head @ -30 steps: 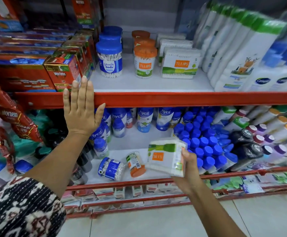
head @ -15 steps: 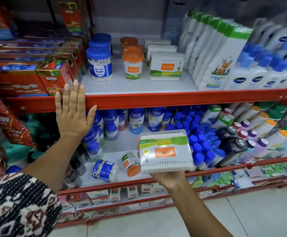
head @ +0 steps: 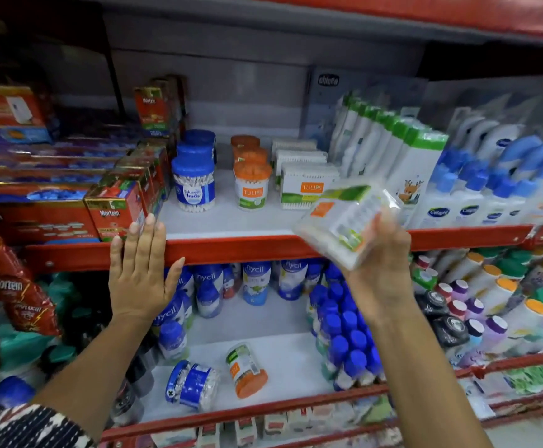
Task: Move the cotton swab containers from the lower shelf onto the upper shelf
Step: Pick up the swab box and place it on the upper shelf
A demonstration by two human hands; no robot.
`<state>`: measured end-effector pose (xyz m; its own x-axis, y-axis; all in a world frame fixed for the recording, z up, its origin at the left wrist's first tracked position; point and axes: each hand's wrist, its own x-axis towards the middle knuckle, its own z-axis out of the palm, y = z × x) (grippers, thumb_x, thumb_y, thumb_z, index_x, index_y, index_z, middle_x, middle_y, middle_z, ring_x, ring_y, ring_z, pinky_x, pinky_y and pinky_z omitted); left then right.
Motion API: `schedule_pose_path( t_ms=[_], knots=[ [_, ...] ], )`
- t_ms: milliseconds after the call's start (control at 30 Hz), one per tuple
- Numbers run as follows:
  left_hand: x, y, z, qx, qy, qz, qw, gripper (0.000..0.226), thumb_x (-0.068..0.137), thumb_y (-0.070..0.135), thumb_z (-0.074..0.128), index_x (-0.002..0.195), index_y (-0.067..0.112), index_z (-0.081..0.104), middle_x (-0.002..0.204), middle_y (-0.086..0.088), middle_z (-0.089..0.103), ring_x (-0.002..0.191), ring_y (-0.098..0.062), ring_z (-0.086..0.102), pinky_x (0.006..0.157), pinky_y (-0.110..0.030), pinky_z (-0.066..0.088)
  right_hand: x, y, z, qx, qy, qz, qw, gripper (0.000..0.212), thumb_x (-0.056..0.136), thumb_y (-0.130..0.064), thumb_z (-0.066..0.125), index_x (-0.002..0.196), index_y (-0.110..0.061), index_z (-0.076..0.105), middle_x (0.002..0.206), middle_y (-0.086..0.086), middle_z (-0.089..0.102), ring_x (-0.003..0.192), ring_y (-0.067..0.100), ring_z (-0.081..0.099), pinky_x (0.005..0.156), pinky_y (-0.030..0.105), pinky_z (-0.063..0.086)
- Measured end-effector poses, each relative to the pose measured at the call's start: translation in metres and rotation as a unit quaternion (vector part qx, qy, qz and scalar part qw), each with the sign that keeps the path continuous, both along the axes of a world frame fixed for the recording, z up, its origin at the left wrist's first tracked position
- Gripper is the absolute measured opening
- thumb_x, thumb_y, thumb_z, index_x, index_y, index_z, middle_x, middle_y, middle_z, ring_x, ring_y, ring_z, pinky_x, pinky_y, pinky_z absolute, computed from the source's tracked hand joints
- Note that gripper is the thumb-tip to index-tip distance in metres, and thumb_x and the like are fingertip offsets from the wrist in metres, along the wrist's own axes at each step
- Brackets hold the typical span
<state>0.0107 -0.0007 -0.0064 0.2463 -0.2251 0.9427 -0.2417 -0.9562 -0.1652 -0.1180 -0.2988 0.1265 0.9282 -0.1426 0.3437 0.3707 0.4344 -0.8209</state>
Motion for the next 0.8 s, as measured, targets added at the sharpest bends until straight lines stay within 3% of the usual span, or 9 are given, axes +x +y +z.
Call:
schedule_pose_path(
  t_ms=[133,267,333,433,633,800],
  knots=[
    [0.001,0.0,-0.001,0.005,-0.008,-0.003,1.0,0.063,0.102,0.041,0.033,0.152,0.004,0.022,0.162,-0.007,0.01,0.149,-0.025,0.011,0.121,-0.045,0.01,0.034,-0.005,0.023,-0.136,0.063,-0.207,0.967,0.083,0.049,-0.052,0.084,0.12,-0.016,0.06,0.116,0.0,0.069,0.105,0.015,0.066,0.098,0.044,0.052],
    [0.004,0.001,0.0,0.004,-0.011,-0.002,1.0,0.063,0.103,0.042,0.032,0.153,0.006,0.02,0.162,-0.006,0.009,0.149,-0.024,0.01,0.121,-0.044,0.011,0.073,0.0,0.017,-0.294,0.138,-0.378,0.867,0.118,0.043,-0.068,0.081,0.14,-0.017,0.037,0.139,0.003,0.048,0.128,0.022,0.047,0.106,0.045,0.043],
    [0.004,0.001,-0.001,0.002,-0.012,-0.001,1.0,0.063,0.102,0.043,0.031,0.153,0.006,0.02,0.162,-0.006,0.01,0.149,-0.024,0.01,0.121,-0.044,0.01,0.084,0.002,0.008,-0.364,0.154,-0.415,0.819,0.121,0.05,-0.066,0.08,0.146,-0.012,0.028,0.149,0.008,0.037,0.138,0.026,0.035,0.112,0.047,0.035],
    [0.005,0.001,-0.002,0.002,-0.015,0.0,1.0,0.063,0.102,0.043,0.031,0.153,0.007,0.02,0.162,-0.005,0.01,0.149,-0.024,0.011,0.121,-0.044,0.01,0.09,0.005,0.0,-0.414,0.157,-0.443,0.779,0.12,0.055,-0.066,0.078,0.146,-0.006,0.027,0.149,0.012,0.036,0.137,0.029,0.035,0.108,0.042,0.036],
    [0.007,0.001,-0.003,0.004,-0.02,0.004,1.0,0.063,0.102,0.043,0.03,0.153,0.008,0.02,0.162,-0.006,0.011,0.149,-0.024,0.012,0.121,-0.043,0.01,0.095,0.011,-0.001,-0.441,0.15,-0.471,0.749,0.116,0.053,-0.068,0.077,0.138,-0.002,0.033,0.14,0.015,0.042,0.128,0.032,0.043,0.097,0.042,0.043],
    [0.007,0.001,-0.003,0.0,-0.017,0.004,1.0,0.063,0.102,0.043,0.03,0.153,0.008,0.02,0.162,-0.005,0.01,0.149,-0.023,0.011,0.122,-0.042,0.009,0.091,0.017,-0.015,-0.432,0.136,-0.485,0.748,0.127,0.055,-0.07,0.075,0.145,0.0,0.02,0.152,0.017,0.031,0.14,0.029,0.03,0.108,0.036,0.035]
  ],
)
